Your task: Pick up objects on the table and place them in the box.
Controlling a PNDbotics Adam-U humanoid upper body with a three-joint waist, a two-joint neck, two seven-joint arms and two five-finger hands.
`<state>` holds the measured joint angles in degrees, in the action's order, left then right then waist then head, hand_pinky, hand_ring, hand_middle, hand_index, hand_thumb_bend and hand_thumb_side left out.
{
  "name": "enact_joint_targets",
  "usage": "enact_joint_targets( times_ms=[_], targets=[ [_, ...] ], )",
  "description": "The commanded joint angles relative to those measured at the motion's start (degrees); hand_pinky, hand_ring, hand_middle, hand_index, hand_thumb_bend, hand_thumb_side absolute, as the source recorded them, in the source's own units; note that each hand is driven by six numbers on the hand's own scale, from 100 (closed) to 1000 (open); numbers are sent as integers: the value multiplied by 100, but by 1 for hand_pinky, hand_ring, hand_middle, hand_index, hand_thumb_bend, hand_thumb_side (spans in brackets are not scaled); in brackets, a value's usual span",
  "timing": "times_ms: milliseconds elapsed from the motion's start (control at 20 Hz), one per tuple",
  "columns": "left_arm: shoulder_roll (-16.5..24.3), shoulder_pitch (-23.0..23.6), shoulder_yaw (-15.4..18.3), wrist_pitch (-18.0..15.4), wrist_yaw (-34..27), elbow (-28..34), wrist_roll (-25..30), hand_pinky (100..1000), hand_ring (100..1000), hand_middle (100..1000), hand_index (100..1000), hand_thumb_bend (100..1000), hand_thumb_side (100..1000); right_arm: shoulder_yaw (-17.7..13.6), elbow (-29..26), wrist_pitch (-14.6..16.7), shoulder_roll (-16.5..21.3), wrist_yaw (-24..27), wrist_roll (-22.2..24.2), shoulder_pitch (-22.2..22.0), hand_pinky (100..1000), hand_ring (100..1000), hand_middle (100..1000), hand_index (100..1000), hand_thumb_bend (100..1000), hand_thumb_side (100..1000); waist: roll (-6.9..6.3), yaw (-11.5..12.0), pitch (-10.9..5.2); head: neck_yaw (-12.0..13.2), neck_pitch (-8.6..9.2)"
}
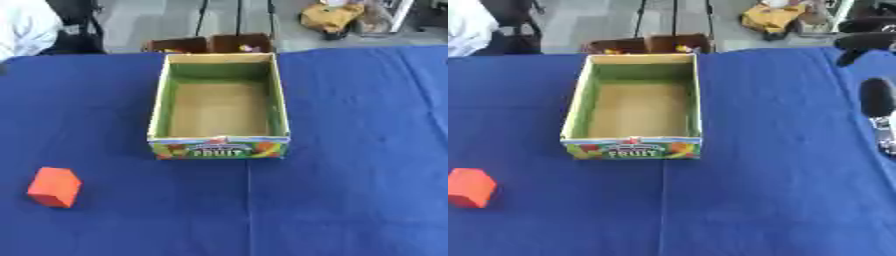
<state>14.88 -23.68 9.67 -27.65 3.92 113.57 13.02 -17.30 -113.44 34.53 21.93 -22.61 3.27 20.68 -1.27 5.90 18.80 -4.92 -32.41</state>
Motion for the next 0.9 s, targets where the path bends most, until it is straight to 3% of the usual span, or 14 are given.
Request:
enact_joint_targets(
  times_ms=[50, 250, 600, 900],
  targets=[
    [183, -36, 31, -1, 64, 102, -34, 657, 820, 803, 979, 100, 923, -43, -115, 0, 79, 25, -3, 73, 646, 747, 459, 710, 273, 1000, 8, -13, -71, 21, -139],
    [209, -55, 9, 17, 61, 102, -16, 658, 821, 804, 979, 100, 921, -46, -115, -11, 72, 32, -38, 104, 644, 745, 461, 709, 258, 1000, 28, -33, -110, 17, -273],
    [399, -54, 21, 84, 107, 102, -22, 658, 822, 810, 980, 100, 904, -38, -115, -32, 71, 31, -89, 135, 641, 743, 464, 709, 244, 1000, 44, -30, -172, 44, -355],
    [1272, 105, 39, 239, 802, 102, -214, 667, 830, 819, 981, 100, 810, -32, -115, -53, 87, 24, -112, 128, 640, 743, 465, 708, 238, 1000, 32, -5, -227, 62, -340]
  ],
)
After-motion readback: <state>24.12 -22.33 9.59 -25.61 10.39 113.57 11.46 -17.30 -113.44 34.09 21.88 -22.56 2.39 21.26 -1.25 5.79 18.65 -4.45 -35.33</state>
